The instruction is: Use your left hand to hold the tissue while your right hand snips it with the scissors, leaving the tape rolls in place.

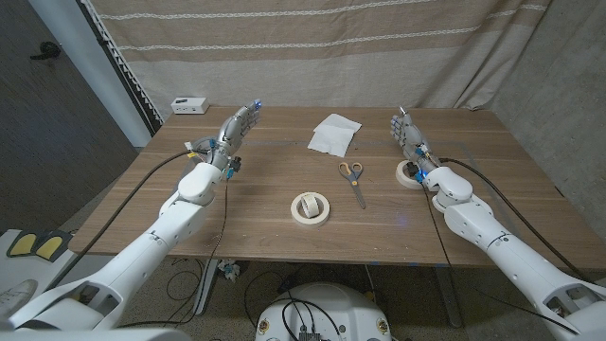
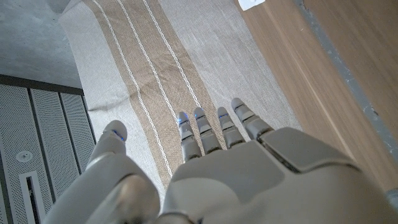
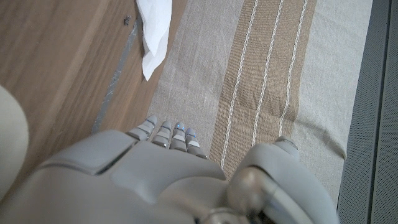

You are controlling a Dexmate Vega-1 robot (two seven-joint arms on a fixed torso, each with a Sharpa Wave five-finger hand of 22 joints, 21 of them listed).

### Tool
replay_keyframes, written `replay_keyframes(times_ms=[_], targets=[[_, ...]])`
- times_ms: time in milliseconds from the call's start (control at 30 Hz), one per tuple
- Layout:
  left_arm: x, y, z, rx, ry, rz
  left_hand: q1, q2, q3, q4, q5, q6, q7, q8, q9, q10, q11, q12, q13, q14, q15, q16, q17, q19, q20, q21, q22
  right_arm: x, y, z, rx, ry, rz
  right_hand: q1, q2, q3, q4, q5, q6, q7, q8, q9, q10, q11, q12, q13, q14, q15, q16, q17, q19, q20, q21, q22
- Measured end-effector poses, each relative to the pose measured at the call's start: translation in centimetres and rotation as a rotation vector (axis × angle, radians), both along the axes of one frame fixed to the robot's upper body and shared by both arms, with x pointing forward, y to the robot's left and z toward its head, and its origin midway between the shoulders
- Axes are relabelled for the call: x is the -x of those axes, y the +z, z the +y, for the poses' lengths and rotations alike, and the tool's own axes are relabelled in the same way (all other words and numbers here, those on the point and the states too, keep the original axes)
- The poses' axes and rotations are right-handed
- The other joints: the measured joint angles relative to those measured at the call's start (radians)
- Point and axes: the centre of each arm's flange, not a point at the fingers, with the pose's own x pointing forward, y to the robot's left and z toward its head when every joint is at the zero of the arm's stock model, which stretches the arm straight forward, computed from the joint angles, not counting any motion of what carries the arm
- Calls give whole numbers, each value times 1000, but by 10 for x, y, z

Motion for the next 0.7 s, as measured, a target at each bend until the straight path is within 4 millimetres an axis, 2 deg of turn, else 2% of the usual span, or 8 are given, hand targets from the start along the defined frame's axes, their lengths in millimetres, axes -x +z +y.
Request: replay_keyframes(times_ms=[433,700], targets=[[-3,11,-14,-17,15,-46,9,-9,3,-3,6,27,-9,0,0,36,-6,10,0,23,2,0,0,16,5,0,0,4,0,-5,9,11,-7,12,1,4,-4,0,0,0,4,0,0,0,0,0,0,0,0,0,-6,6,0,0],[0,18,-22,-84,33,-98,9,-9,3,-3,6,34,-9,0,0,40,-9,10,3,26,-1,0,0,19,2,0,0,2,3,-11,16,12,-3,16,5,8,-8,0,0,0,4,0,0,0,0,0,0,0,0,0,-13,-1,0,0]])
